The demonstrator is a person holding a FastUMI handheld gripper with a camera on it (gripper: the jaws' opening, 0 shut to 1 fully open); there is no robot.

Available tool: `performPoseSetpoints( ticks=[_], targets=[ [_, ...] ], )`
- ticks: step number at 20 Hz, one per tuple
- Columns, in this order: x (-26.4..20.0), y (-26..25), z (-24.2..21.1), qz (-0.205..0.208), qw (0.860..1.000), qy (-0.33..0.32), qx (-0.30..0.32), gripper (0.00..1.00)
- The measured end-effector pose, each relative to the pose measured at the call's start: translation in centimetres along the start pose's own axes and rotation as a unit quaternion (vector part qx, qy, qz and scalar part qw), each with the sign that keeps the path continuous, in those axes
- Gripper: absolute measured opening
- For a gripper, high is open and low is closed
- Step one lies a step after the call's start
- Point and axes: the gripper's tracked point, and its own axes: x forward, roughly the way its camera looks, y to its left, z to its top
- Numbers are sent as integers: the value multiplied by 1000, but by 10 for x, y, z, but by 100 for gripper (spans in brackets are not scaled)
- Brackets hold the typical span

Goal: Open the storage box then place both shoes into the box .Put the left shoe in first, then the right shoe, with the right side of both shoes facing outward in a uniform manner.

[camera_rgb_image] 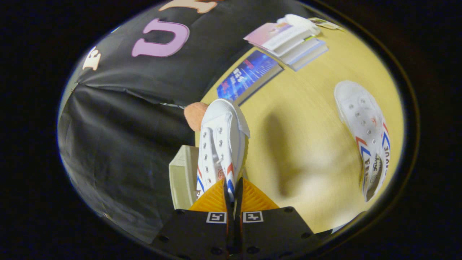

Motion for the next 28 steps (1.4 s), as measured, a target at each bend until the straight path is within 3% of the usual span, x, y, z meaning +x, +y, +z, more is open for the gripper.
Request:
performPoseSetpoints(
  ticks=[4, 8, 16, 28],
  targets=[
    [-9, 81, -2, 43, 996, -6, -78, 2],
    [7, 138, -36, 90, 992, 28, -89, 2],
    [69, 124, -124, 32, 988, 103, -112, 2],
    [120, 95, -158, -48, 986, 118, -107, 3]
  ],
)
